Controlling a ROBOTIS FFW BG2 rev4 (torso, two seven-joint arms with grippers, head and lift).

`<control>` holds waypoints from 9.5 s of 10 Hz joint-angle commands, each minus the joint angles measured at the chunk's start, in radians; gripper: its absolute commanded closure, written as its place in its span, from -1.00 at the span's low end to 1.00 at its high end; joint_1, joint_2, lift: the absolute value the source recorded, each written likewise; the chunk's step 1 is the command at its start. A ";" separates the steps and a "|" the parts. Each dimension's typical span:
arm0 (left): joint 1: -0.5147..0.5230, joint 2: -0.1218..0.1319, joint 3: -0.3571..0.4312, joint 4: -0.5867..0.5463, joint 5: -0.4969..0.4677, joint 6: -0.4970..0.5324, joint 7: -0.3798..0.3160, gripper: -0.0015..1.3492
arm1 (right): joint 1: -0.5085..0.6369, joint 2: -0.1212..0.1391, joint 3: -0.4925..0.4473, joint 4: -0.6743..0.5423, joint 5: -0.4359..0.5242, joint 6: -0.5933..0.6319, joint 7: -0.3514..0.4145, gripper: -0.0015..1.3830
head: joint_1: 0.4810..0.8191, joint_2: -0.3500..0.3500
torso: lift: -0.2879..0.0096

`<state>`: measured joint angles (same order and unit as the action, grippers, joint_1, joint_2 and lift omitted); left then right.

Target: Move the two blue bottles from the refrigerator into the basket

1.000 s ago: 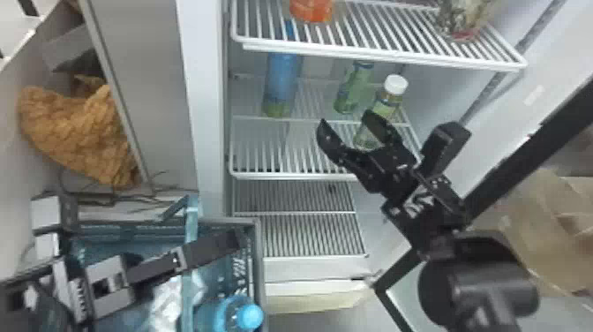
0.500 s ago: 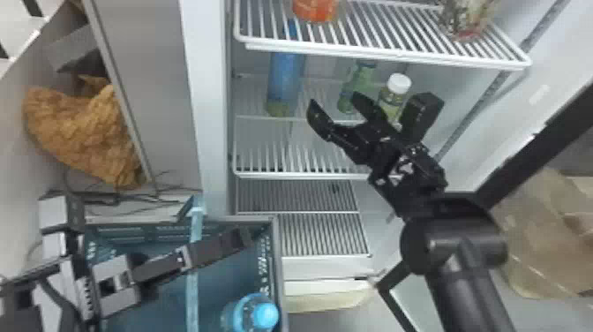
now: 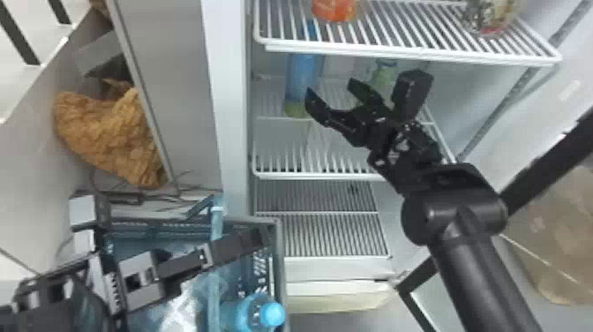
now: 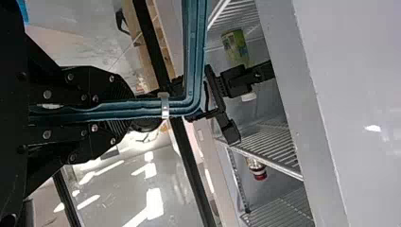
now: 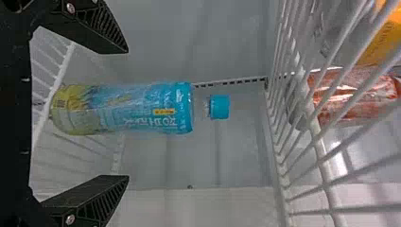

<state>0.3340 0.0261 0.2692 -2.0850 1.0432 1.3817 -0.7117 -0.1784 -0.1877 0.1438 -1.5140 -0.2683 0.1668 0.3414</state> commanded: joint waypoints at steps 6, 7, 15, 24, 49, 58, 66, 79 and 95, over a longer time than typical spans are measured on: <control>-0.008 0.002 -0.002 0.005 0.000 0.000 0.000 0.78 | -0.136 -0.006 0.083 0.175 -0.037 0.007 -0.029 -0.87 | 0.27 -0.28 | -0.54; -0.010 0.002 -0.002 0.007 0.000 0.000 0.000 0.78 | -0.155 -0.009 0.097 0.195 -0.049 0.012 -0.030 -0.87 | 0.27 -0.27 | -0.54; -0.015 0.002 -0.006 0.012 0.000 -0.002 0.000 0.78 | -0.263 -0.024 0.215 0.325 -0.115 -0.007 -0.050 0.50 | 0.27 -0.19 | -0.54; -0.010 0.006 -0.006 0.015 0.004 -0.002 0.000 0.78 | -0.079 -0.041 0.181 0.067 -0.087 -0.007 -0.045 0.61 | 0.27 -0.14 | -0.54; -0.025 0.000 -0.028 0.017 0.046 -0.020 0.001 0.78 | 0.603 -0.102 0.107 -0.703 -0.238 0.447 0.056 0.60 | 0.27 0.18 | -0.54; -0.017 0.000 -0.032 0.022 0.070 -0.027 0.000 0.78 | 0.623 -0.096 0.072 -0.647 -0.228 0.250 0.088 -0.83 | 0.27 0.13 | -0.54; 0.005 -0.008 -0.008 0.022 0.062 -0.037 0.000 0.78 | 0.974 -0.015 -0.208 -0.721 -0.117 -0.145 0.105 -0.82 | 0.27 -0.49 | -0.54; 0.019 -0.011 0.004 0.027 0.060 -0.037 0.001 0.78 | 1.293 0.174 -0.535 -0.861 0.049 -0.307 0.074 -0.74 | 0.27 -1.00 | -0.54; 0.017 -0.006 -0.002 0.039 0.060 -0.034 0.005 0.78 | 1.275 0.160 -0.541 -0.819 0.023 -0.290 0.088 -0.71 | 0.27 -1.00 | -0.54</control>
<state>0.3517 0.0199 0.2663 -2.0457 1.1017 1.3484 -0.7072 1.0988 -0.0276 -0.3962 -2.3336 -0.2460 -0.1228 0.4296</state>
